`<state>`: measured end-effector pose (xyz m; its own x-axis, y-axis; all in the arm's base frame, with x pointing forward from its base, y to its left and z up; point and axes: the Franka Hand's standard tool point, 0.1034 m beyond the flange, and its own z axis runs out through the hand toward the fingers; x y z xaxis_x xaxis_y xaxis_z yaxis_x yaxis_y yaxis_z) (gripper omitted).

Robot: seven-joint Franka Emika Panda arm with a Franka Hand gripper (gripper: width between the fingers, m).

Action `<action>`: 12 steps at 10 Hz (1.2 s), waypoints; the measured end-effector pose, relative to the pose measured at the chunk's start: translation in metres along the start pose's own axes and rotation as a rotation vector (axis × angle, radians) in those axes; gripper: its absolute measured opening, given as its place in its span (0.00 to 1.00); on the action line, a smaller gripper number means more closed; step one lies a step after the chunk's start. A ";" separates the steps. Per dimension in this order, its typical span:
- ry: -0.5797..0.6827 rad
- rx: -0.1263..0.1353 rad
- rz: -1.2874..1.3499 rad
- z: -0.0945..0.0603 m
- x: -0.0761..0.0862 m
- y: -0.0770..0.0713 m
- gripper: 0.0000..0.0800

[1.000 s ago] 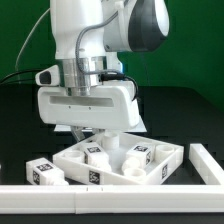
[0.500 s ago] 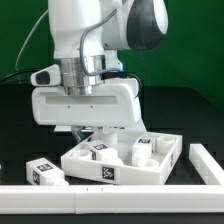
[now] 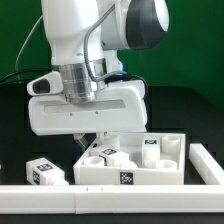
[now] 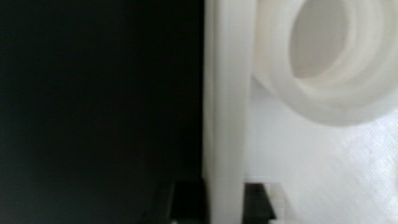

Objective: Assemble square table

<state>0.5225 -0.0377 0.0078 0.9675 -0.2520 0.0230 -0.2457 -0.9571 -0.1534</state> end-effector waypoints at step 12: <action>0.049 -0.087 -0.321 0.004 0.044 -0.029 0.07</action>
Offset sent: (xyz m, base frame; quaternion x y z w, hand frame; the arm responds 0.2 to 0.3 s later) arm 0.0509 0.0619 -0.0104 -0.0226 -0.0228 -0.1205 0.9922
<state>0.5728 -0.0206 0.0089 0.9928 0.0597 0.1038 0.0647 -0.9969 -0.0459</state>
